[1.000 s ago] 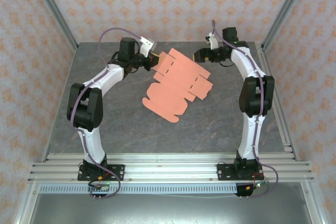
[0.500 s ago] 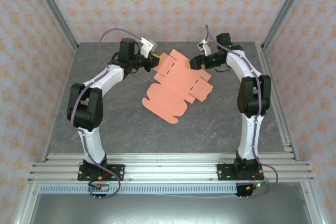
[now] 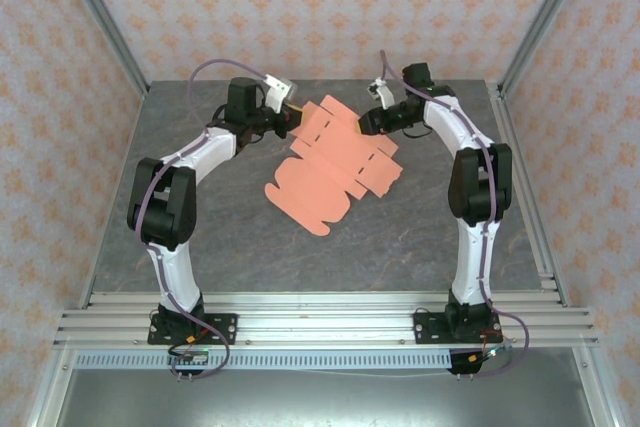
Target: Fold the paper box
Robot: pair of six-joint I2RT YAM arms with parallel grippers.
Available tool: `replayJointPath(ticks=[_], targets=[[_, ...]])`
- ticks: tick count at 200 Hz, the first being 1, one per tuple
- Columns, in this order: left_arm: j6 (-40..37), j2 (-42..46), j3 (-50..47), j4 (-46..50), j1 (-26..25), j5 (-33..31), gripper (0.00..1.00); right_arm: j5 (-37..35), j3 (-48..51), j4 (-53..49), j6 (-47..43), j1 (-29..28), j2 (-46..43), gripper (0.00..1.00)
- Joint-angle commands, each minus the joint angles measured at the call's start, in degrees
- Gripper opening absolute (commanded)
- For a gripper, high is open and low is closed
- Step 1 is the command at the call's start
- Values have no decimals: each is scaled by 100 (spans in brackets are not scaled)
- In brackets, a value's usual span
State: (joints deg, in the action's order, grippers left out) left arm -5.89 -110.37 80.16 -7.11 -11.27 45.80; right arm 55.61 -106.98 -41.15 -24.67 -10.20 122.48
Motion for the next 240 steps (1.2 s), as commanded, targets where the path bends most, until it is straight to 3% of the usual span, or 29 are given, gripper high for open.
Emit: replayJointPath(ticks=[1,8,30,38,70,88,101,122,167,184,214,240], targets=[[277,251,-84,-518,-3,-186,0,-679,-50,-25,-39,-177,-417,20],[335,248,-103,-532,2,-232,0,-854,-62,-20,-46,-223,-447,17],[609,303,-224,-591,52,-435,42,-1410,-155,-73,-122,-354,-527,13],[748,365,-299,-598,79,-626,53,-1554,-106,23,-109,-369,-549,12],[1387,874,-836,-444,158,-1998,74,-1958,-122,13,-299,-523,-502,10],[1810,1148,-1139,-143,167,-2524,73,-2458,-107,134,-400,-767,-475,10],[2181,1315,-1444,-45,162,-2662,66,-2991,-87,298,-414,-1010,-468,8],[2741,1543,-2059,-165,151,-2703,56,-3547,6,529,-376,-1344,-525,7],[3131,1803,-2914,-38,53,-2712,50,-4398,-69,427,-684,-1891,-564,7],[3331,1746,-3207,-407,-78,-2472,48,-4582,-1,480,-700,-1998,-577,7],[3550,1394,-3269,-472,-363,-2590,32,-5170,2,505,-803,-2204,-557,6],[3905,1125,-3336,-838,-507,-2563,26,-5469,12,527,-945,-2250,-574,6]])
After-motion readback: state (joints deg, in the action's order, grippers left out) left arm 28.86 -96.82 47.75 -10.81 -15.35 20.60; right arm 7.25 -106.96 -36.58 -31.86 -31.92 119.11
